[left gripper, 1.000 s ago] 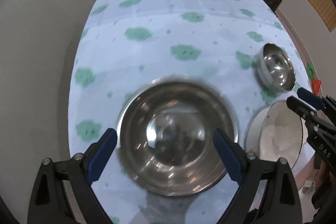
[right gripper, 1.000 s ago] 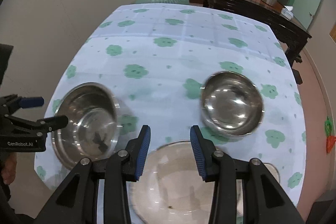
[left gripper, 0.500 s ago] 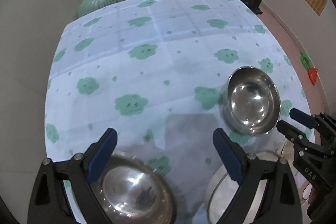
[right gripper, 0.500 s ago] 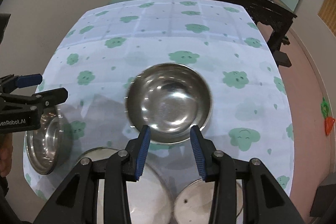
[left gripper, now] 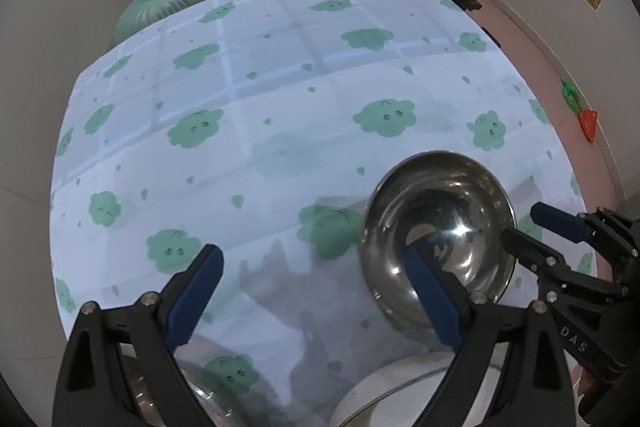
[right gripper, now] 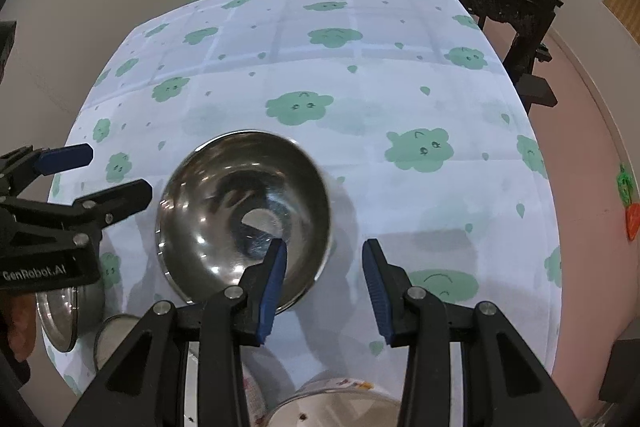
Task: Organize plates and bowls
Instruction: 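Grasp the smaller steel bowl rim with the left gripper while the right grips its rim too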
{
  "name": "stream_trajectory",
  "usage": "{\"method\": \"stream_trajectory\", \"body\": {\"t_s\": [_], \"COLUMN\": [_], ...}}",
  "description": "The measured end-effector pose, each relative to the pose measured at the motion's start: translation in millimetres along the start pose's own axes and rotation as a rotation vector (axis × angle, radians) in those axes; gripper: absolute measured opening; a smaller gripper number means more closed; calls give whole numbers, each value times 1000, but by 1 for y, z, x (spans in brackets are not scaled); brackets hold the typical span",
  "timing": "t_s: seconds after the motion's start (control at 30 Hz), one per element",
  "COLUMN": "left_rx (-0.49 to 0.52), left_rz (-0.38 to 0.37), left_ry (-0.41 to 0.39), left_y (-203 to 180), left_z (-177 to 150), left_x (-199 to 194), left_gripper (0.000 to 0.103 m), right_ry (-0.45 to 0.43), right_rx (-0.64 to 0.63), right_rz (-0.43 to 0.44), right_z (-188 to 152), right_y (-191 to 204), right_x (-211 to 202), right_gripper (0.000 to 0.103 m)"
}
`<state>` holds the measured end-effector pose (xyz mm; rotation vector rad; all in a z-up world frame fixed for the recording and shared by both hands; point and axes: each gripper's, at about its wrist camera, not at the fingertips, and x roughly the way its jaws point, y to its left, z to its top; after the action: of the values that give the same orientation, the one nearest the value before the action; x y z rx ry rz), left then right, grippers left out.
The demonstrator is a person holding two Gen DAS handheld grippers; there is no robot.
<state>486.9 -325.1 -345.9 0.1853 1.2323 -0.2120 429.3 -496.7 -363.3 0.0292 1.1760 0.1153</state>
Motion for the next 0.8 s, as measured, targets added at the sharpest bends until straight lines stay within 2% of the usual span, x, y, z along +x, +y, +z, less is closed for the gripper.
{"method": "stream_trajectory", "body": {"t_s": [0.23,0.37,0.63,0.77,0.8], "left_rx": [14,19,12,16,20], "left_rz": [-11,-23,-48,-77,-85], "left_ry": [26,44,109,130,136], "left_y": [-13,-16,-17,-17,-17], "left_z": [5,5,3,0,-1], "left_x": [19,28,47,53,53], "left_gripper": [94,89,64,44,36], "right_ry": [25,34,56,62,67], "right_rx": [20,18,7,4,-2], "right_rz": [19,37,55,64,65], "right_z": [6,8,8,9,9], "right_y": [-16,-18,-16,-14,-13], "right_x": [14,19,28,31,32], "right_gripper": [42,42,42,41,36]}}
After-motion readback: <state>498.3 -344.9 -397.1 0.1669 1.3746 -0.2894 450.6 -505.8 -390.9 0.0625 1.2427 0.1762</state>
